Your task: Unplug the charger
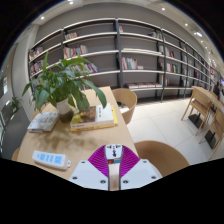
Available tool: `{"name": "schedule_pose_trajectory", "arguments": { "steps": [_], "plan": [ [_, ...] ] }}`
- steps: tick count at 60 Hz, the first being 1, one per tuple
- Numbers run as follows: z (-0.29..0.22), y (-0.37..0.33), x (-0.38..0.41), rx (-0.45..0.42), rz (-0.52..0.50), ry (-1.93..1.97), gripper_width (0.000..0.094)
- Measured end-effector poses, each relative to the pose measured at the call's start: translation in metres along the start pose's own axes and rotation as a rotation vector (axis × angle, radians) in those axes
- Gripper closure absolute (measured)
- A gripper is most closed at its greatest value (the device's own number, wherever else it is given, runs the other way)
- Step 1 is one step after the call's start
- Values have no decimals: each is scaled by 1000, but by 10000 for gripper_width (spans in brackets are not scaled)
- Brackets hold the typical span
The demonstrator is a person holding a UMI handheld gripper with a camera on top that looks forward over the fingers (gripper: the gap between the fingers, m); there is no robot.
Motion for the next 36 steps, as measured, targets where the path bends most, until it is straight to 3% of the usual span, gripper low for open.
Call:
{"name": "schedule_pose_trajectory", "arguments": {
  "steps": [14, 24, 25, 30, 31, 32, 36],
  "plan": [
    [45, 35, 2, 101, -61, -42, 781],
    [47, 40, 3, 81, -65, -25, 671],
    [48, 41, 4, 93, -67, -23, 641],
    [55, 41, 2, 158, -33, -29, 199],
    [54, 39, 1, 161, -21, -36, 145],
    [52, 38, 0, 161, -9, -44, 101],
    [38, 25, 0, 130, 13, -75, 118]
  ]
}}
Point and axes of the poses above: the point between the fingertips, and its own axes, seen from behind it with the camera up: x to the left, z down, y forward, the way the camera looks, the point moved 10 cm from there along -y, backward, against the way the camera looks, and after that the axes turned 11 degrees about -y, right-handed, at the moved point
